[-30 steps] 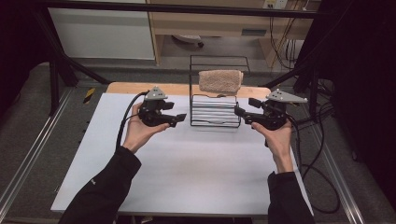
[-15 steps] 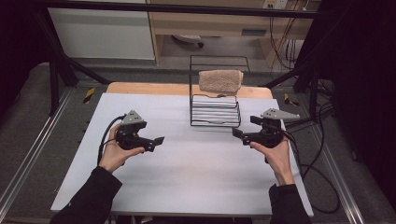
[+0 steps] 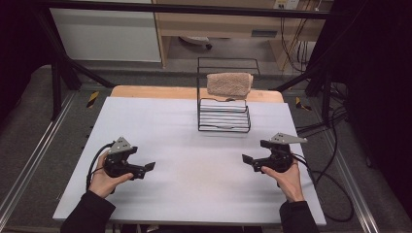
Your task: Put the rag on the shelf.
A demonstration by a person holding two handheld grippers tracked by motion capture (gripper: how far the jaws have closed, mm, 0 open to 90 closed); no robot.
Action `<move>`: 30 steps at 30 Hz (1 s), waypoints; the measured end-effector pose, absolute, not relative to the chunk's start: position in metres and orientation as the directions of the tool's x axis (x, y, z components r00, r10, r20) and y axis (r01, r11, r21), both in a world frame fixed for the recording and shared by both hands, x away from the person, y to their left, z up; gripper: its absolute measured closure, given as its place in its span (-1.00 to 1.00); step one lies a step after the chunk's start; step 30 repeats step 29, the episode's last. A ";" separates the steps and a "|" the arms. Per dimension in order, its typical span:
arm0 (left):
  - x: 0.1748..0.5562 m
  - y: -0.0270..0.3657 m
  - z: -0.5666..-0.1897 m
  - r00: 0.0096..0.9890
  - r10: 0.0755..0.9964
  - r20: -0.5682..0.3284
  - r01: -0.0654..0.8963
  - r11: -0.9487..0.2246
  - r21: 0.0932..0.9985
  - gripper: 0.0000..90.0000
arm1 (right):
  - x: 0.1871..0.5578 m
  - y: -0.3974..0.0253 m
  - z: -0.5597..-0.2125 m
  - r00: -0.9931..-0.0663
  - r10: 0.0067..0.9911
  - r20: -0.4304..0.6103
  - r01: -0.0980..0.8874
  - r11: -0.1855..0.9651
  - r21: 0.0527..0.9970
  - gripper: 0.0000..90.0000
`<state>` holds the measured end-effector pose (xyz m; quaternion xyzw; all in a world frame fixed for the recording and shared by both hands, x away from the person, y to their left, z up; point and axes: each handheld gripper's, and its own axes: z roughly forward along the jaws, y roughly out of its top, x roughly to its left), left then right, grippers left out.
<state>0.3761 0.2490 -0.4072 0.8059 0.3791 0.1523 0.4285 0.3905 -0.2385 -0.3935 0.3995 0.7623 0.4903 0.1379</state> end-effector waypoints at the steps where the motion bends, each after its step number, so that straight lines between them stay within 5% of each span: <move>1: 0.374 0.252 -0.411 0.663 0.743 -0.085 0.483 -0.339 0.807 -0.86 | 0.389 -0.240 -0.397 -0.646 0.741 0.181 0.473 0.203 0.857 -0.99; 14: 0.362 0.272 -0.436 0.666 0.741 -0.086 0.488 -0.345 0.801 -0.85 | 0.367 -0.264 -0.440 -0.649 0.730 0.217 0.538 0.238 0.809 -0.99; 30: 0.355 0.280 -0.446 0.665 0.742 -0.086 0.498 -0.355 0.791 -0.86 | 0.357 -0.277 -0.453 -0.635 0.741 0.218 0.556 0.242 0.796 -0.99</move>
